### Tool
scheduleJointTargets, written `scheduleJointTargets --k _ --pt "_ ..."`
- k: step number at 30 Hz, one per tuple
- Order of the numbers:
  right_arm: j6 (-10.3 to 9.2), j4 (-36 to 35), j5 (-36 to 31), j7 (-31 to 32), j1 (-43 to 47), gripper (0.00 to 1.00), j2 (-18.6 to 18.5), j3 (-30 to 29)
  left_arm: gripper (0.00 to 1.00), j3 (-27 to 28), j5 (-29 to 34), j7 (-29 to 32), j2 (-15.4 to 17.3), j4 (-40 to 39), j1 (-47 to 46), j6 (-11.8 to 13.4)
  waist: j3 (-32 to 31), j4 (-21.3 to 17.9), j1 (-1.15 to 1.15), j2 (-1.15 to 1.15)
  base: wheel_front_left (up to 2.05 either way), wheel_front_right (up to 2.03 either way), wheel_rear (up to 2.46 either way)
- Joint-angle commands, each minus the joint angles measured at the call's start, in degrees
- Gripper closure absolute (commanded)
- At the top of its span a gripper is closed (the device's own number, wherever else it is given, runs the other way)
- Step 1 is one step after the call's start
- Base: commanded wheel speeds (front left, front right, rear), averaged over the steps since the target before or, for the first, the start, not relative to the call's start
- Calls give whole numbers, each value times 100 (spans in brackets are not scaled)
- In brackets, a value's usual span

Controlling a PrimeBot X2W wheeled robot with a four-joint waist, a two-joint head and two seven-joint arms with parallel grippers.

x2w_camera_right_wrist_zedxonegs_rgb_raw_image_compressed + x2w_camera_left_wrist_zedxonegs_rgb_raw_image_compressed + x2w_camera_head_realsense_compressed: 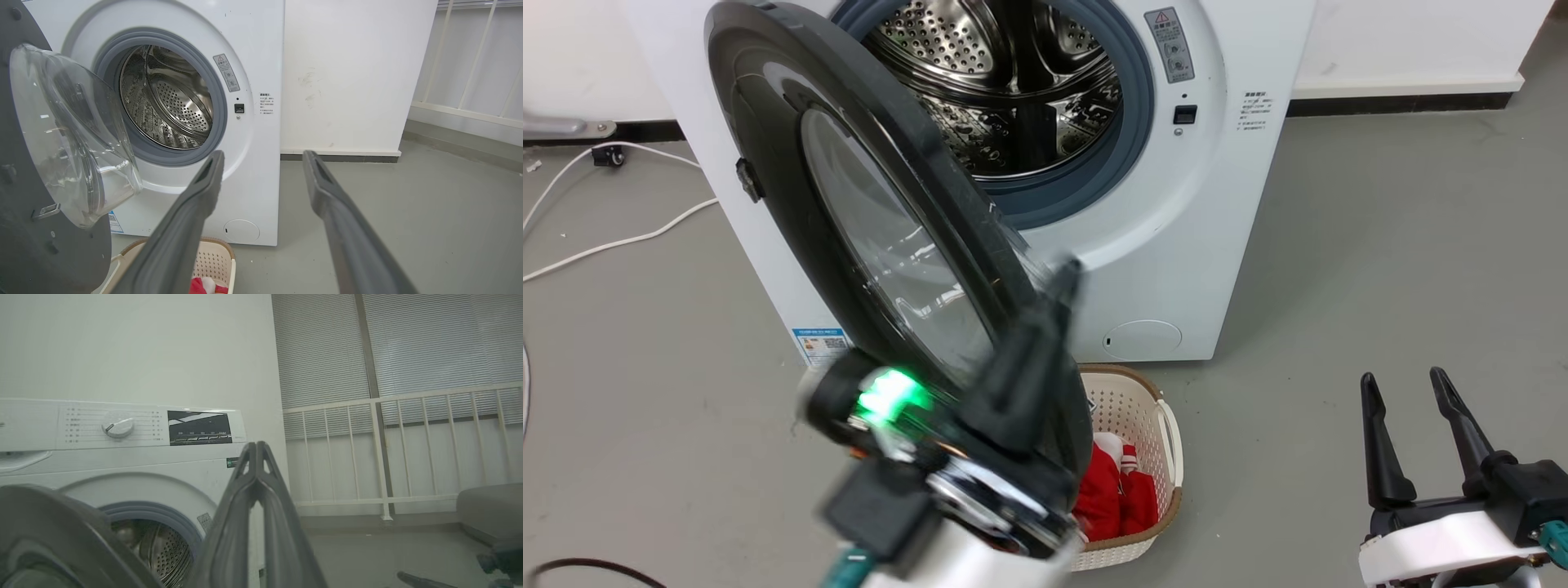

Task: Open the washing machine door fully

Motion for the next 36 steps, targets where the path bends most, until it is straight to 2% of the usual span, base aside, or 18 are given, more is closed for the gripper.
scheduleJointTargets --k 1,6,10,14,26,36 --pt "-4 -1 22 7 21 0 18 -4 100 -151 -60 -3 74 133 81 -20 -4 -5 -1 0 0 0 0" --pt "-4 -11 41 35 64 0 18 -17 100 -867 -396 339 239 833 290 -44 -5 -16 -1 0 0 0 0" --pt "-4 -3 79 54 83 0 17 -19 100 -1216 -578 644 344 1328 423 -52 18 4 -1 0 0 0 0" --pt "-4 40 128 88 68 0 18 15 100 -1363 -644 606 350 1829 385 -55 35 19 -1 0 0 0 0" --pt "-4 107 174 149 -50 0 17 61 100 -1291 -686 133 53 3033 -317 98 150 -36 -1 0 0 0 0" --pt "-4 213 242 165 -104 0 17 93 100 -1065 -822 -6 -8 3513 -526 308 199 -46 -1 0 0 0 0"
